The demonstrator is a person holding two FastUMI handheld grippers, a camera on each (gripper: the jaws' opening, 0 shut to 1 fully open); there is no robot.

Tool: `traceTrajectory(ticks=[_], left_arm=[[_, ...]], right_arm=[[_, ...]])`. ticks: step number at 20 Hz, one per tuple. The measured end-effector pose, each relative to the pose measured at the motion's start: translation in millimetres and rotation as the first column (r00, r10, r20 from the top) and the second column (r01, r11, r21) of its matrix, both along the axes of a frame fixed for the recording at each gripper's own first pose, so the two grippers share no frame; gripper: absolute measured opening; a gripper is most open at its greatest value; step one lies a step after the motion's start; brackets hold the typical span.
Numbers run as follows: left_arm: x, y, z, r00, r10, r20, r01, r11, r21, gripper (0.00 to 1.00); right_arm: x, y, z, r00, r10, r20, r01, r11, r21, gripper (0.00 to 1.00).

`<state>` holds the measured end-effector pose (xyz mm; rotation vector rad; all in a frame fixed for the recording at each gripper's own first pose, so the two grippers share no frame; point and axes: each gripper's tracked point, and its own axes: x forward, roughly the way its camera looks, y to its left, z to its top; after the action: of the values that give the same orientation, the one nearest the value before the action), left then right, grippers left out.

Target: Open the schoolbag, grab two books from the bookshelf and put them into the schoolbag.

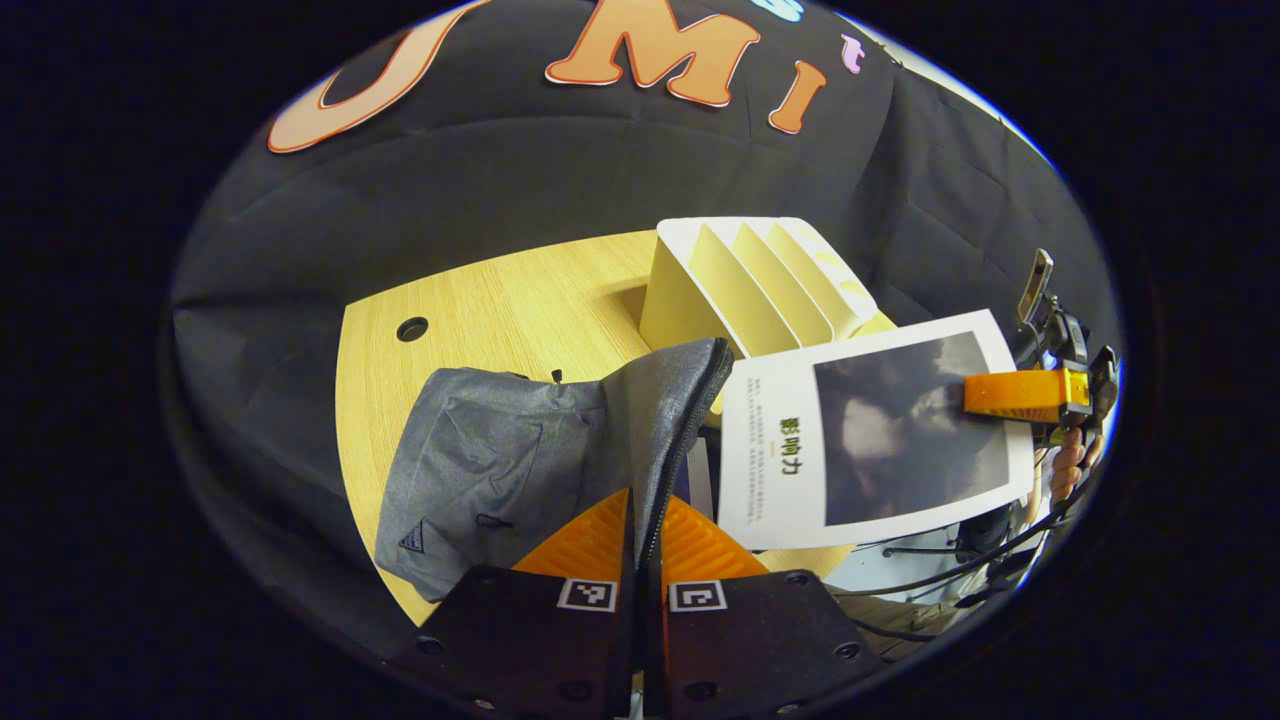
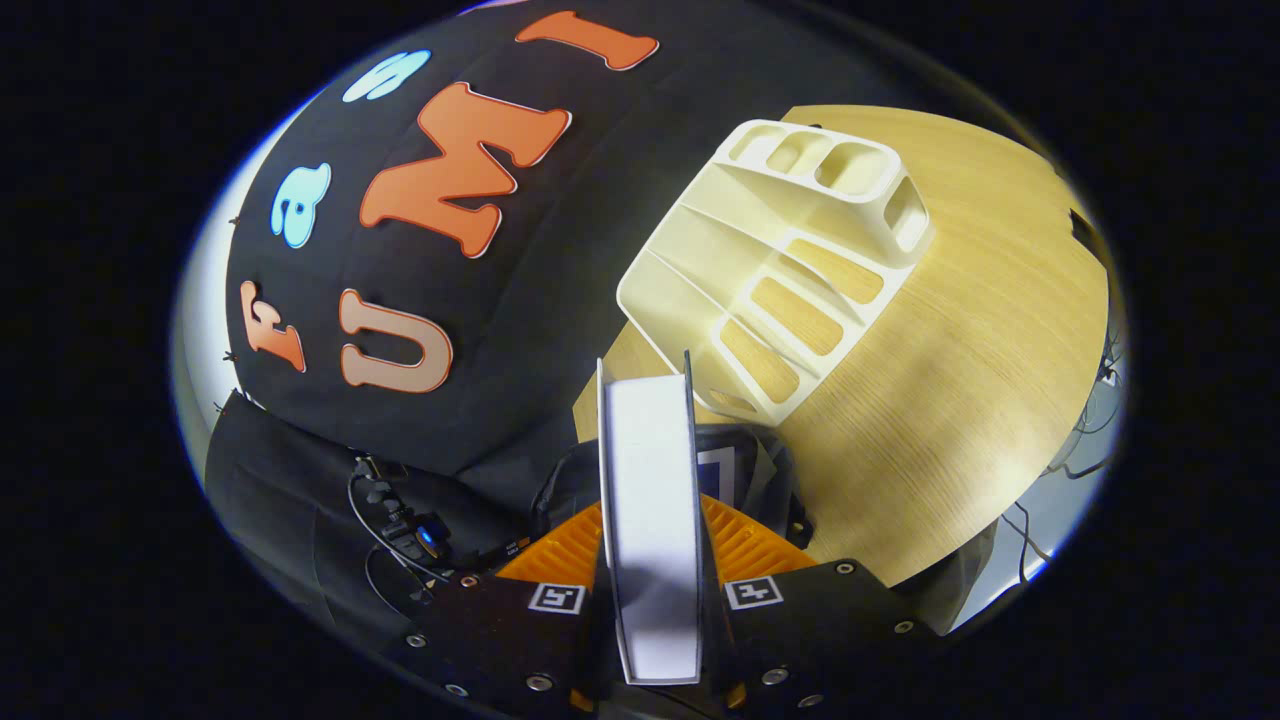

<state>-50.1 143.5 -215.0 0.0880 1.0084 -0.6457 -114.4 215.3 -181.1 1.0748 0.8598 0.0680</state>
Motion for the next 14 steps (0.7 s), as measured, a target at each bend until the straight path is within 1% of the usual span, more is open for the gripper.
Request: traceTrajectory(ticks=[6, 8, 11, 14], left_arm=[[0.2, 7.1, 12.8, 1.0, 0.006, 0.019, -0.006, 1.0, -0.009, 0.05], [0.2, 8.6, 14.8, 1.0, -0.006, 0.029, 0.006, 1.0, -0.001, 0.05], [-2.3, 5.2, 18.6, 0.999, -0.009, 0.041, 0.009, 1.0, -0.001, 0.05], [-2.3, -0.6, 24.9, 0.997, -0.039, 0.061, 0.038, 0.999, 0.012, 0.05]], right_arm=[[18.1, 46.9, -38.3, 0.998, 0.063, -0.016, -0.062, 0.996, 0.058, 0.36], [25.9, 63.3, -52.5, 0.997, 0.074, -0.01, -0.072, 0.994, 0.085, 0.36], [35.7, 80.2, -71.5, 0.999, 0.051, -0.003, -0.05, 0.99, 0.132, 0.36], [44.7, 100.2, -84.5, 1.0, 0.025, -0.003, -0.024, 0.982, 0.186, 0.36]])
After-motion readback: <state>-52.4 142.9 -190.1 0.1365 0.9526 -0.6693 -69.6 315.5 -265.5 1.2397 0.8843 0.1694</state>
